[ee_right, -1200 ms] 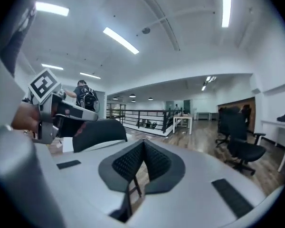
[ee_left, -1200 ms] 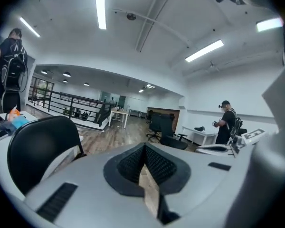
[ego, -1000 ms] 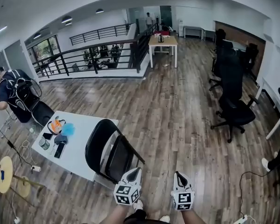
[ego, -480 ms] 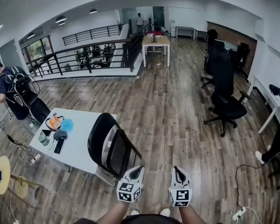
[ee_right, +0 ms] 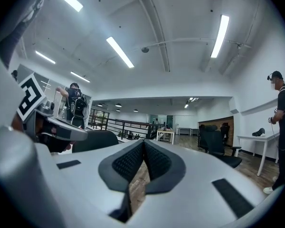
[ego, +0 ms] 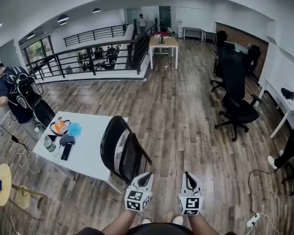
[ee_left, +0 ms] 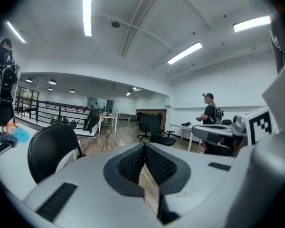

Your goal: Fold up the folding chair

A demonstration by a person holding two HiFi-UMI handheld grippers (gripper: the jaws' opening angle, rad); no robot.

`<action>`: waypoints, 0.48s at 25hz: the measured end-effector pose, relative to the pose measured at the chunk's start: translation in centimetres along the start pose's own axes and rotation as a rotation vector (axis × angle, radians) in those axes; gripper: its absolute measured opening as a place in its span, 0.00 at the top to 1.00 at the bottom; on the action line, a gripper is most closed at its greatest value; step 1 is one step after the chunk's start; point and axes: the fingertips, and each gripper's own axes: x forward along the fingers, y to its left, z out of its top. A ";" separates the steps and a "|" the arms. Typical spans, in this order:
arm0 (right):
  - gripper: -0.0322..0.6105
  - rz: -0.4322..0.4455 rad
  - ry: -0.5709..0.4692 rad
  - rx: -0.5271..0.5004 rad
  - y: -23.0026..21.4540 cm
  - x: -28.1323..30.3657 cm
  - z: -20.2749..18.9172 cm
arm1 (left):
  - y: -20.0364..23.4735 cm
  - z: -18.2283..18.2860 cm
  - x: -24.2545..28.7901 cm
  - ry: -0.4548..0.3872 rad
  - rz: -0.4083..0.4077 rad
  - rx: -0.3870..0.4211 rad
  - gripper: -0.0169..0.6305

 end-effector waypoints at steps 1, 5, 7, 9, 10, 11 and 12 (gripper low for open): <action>0.93 0.000 -0.002 -0.002 0.3 0.1 0.1 | 0.3 0.0 -0.2 -0.001 0.003 0.000 0.96; 0.93 0.006 0.001 -0.009 1.2 0.5 0.1 | 1.2 -0.3 -0.7 0.005 0.013 -0.005 0.96; 0.93 0.009 -0.001 -0.009 1.6 0.8 0.0 | 1.7 -0.4 -0.8 0.005 0.017 -0.011 0.97; 0.93 0.007 -0.004 -0.008 1.9 0.8 0.0 | 1.9 -0.6 -1.0 0.007 0.017 -0.013 0.97; 0.93 0.004 -0.007 -0.009 1.9 0.6 0.0 | 1.9 -0.7 -1.0 0.009 0.016 -0.012 0.96; 0.93 0.002 -0.013 -0.012 1.8 0.5 0.0 | 1.8 -0.9 -1.0 0.009 0.016 -0.011 0.96; 0.93 0.002 -0.020 -0.017 1.6 0.4 0.0 | 1.6 -1.0 -0.8 0.005 0.018 -0.011 0.96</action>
